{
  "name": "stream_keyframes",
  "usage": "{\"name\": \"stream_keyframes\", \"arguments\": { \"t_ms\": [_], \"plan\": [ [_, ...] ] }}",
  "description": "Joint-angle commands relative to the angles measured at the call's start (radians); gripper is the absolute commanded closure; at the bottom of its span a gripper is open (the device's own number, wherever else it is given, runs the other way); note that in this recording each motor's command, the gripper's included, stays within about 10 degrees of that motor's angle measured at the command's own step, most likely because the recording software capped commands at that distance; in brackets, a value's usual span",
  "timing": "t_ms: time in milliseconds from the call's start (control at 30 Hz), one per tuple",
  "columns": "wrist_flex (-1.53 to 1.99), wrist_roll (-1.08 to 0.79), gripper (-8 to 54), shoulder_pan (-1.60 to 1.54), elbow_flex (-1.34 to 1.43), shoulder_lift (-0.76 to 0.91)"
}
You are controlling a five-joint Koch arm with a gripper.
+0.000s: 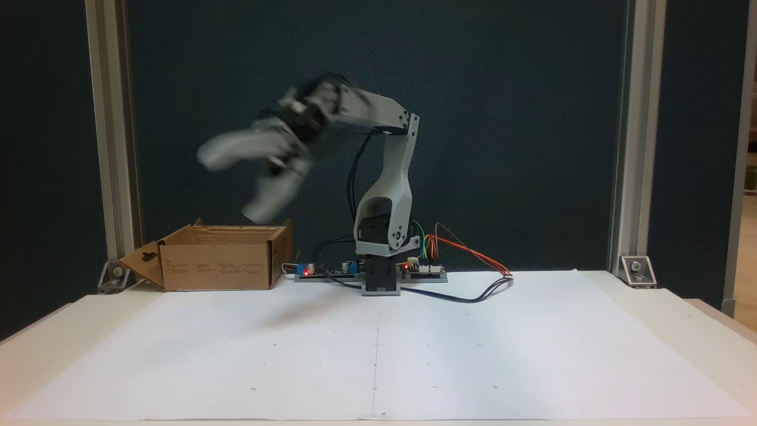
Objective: Grasp a green dice and put it in the bin.
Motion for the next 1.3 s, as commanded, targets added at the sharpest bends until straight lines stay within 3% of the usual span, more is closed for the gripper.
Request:
{"name": "stream_keyframes", "arguments": {
  "t_ms": [0,133,333,1267],
  "plan": [
    [-0.158,0.048,1.3,-0.159,0.037,0.078],
    [-0.221,0.046,1.1,-0.377,0.213,0.199],
    [-0.437,0.044,0.7,-0.439,0.459,0.448],
    [-1.597,0.014,1.3,-0.425,1.204,0.457]
  ]
}}
